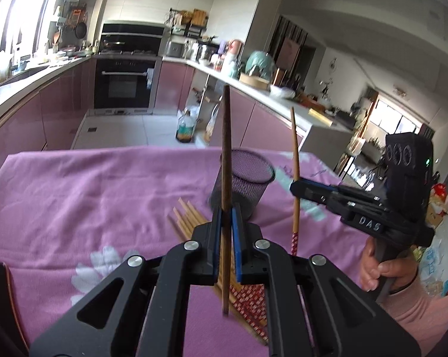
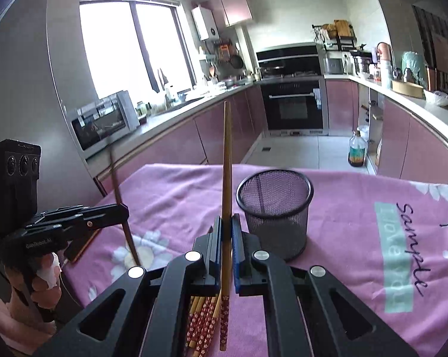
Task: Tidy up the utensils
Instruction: 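Lift the chopstick upright with the left tool and carry it over the mesh cup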
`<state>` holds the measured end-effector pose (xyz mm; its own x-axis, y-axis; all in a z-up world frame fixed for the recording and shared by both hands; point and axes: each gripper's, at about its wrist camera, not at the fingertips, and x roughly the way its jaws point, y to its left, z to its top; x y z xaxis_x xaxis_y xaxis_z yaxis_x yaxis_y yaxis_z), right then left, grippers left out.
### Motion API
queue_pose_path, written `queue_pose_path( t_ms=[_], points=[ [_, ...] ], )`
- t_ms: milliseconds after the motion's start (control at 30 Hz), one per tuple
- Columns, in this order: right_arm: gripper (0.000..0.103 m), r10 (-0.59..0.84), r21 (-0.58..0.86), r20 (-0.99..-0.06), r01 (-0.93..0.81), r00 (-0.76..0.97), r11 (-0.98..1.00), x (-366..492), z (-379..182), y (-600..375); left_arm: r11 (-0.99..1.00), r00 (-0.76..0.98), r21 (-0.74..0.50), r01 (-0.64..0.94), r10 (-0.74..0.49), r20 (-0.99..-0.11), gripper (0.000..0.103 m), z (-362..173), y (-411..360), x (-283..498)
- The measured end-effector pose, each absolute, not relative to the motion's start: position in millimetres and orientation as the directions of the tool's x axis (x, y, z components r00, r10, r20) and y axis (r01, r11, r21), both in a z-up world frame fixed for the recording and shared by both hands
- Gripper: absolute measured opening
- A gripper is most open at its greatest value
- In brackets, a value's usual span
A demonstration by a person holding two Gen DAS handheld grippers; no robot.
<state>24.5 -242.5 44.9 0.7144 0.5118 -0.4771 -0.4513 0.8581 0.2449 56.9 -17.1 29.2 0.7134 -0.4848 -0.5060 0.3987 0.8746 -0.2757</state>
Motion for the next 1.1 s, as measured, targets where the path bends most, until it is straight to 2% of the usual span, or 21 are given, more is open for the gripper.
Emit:
queue_pose_path(
  t_ms=[333,800,967,1100],
  points=[
    [0.005,0.504,0.223,-0.399,-0.452,0.766,0.863,35.7,74.2,-249.4,0.846,0.745,-0.304,0.438,-0.53,-0.404,0.007,77.4,-24.6,67.0],
    [0.005,0.467,0.19,-0.301,-0.428,0.831,0.884,84.7,112.7,-252.8,0.861,0.814,-0.243,0.447,-0.504,-0.289,0.007,149.0,-61.9,102.2],
    [0.005,0.444,0.182,-0.281,-0.407,0.851,0.895,101.9,116.2,-253.3,0.866,0.817,-0.226,0.446,-0.497,-0.292,0.007,153.2,-83.6,113.7],
    [0.005,0.437,0.176,-0.286,-0.401,0.853,0.899,114.0,111.8,-250.8,0.872,0.81,-0.214,0.441,-0.489,-0.323,0.007,134.2,-93.7,128.5]
  ],
)
